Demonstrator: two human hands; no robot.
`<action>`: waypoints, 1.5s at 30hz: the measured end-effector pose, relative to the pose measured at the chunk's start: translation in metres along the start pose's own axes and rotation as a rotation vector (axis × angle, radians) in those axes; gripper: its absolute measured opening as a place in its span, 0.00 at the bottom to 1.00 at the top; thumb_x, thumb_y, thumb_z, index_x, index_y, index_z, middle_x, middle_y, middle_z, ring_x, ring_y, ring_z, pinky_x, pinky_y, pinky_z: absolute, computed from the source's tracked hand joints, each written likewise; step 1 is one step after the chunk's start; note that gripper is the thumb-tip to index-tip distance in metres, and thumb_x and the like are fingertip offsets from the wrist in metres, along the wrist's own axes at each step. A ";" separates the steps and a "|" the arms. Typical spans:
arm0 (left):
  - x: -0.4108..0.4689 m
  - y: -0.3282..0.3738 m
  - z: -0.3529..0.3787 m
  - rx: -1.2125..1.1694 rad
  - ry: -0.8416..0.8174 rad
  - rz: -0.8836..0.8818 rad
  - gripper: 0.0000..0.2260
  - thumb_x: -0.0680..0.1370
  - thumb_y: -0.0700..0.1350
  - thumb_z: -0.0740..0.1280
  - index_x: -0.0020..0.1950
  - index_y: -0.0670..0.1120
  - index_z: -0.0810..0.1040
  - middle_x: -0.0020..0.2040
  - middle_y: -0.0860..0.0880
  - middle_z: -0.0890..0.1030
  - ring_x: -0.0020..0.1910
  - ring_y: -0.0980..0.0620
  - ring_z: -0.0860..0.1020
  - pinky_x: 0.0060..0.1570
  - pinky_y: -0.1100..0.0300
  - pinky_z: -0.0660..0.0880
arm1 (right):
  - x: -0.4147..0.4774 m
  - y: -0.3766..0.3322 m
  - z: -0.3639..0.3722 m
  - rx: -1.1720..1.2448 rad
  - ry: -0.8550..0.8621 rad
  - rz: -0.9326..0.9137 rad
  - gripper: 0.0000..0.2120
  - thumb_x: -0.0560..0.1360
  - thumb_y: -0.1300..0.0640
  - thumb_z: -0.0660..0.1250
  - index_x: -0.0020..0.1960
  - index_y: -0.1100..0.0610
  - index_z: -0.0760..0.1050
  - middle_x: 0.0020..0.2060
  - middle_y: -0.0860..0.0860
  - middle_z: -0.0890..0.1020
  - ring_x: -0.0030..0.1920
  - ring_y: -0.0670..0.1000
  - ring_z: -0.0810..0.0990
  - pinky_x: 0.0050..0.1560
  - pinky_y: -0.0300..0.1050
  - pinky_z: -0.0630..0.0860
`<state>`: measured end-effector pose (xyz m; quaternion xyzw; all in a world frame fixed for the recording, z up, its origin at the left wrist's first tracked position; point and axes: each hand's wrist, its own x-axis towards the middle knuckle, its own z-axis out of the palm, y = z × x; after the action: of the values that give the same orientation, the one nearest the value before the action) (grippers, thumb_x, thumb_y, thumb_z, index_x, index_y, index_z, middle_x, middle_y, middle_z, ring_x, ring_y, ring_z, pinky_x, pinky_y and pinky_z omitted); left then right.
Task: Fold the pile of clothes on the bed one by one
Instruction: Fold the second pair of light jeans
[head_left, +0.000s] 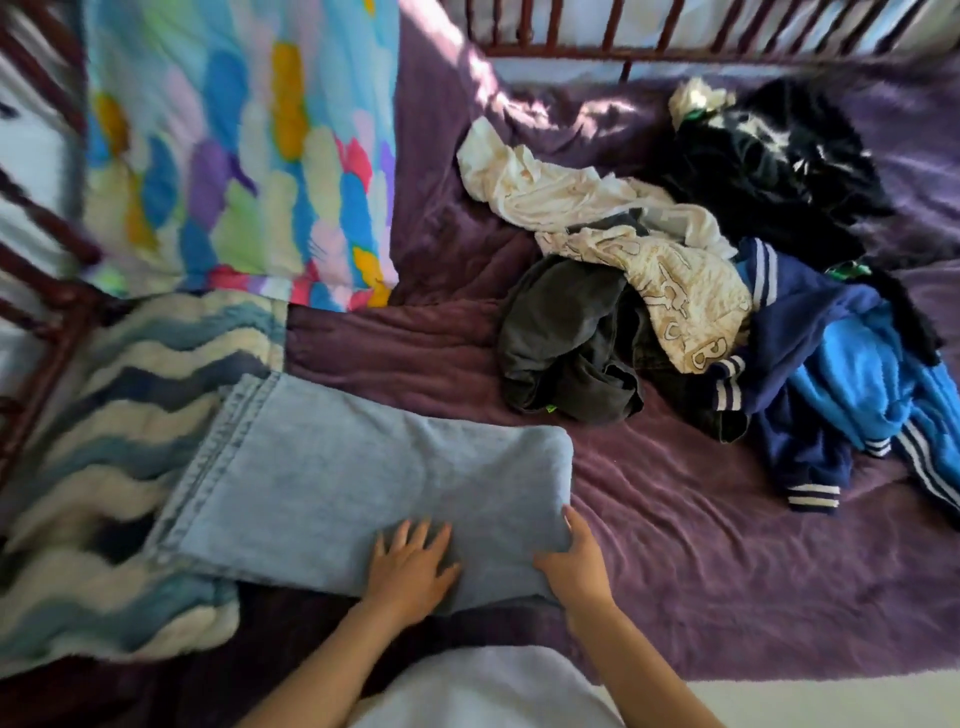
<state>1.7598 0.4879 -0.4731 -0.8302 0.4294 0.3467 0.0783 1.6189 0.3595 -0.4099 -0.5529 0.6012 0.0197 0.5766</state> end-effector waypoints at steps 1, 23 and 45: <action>0.003 -0.004 -0.008 -0.136 -0.020 0.017 0.24 0.81 0.58 0.52 0.76 0.53 0.57 0.76 0.51 0.58 0.75 0.49 0.56 0.73 0.50 0.53 | -0.006 -0.016 0.006 -0.046 0.003 -0.065 0.36 0.72 0.70 0.63 0.75 0.51 0.55 0.62 0.53 0.73 0.49 0.49 0.77 0.46 0.36 0.74; -0.056 -0.183 -0.115 -1.262 0.340 -0.387 0.25 0.74 0.31 0.64 0.70 0.43 0.68 0.57 0.44 0.78 0.51 0.45 0.76 0.46 0.53 0.74 | -0.036 -0.078 0.169 -0.771 -0.407 -0.545 0.16 0.80 0.49 0.57 0.62 0.57 0.72 0.60 0.57 0.74 0.62 0.55 0.71 0.60 0.46 0.67; -0.077 -0.191 -0.052 0.222 0.413 0.074 0.41 0.42 0.59 0.82 0.52 0.45 0.84 0.52 0.41 0.83 0.50 0.41 0.82 0.45 0.44 0.78 | -0.008 -0.040 0.187 -1.241 -0.260 -0.701 0.20 0.77 0.59 0.57 0.69 0.53 0.64 0.64 0.55 0.70 0.66 0.56 0.66 0.57 0.51 0.70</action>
<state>1.9033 0.6343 -0.4167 -0.8536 0.5019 0.1225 0.0668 1.7700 0.4725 -0.4422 -0.9319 0.1930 0.2368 0.1957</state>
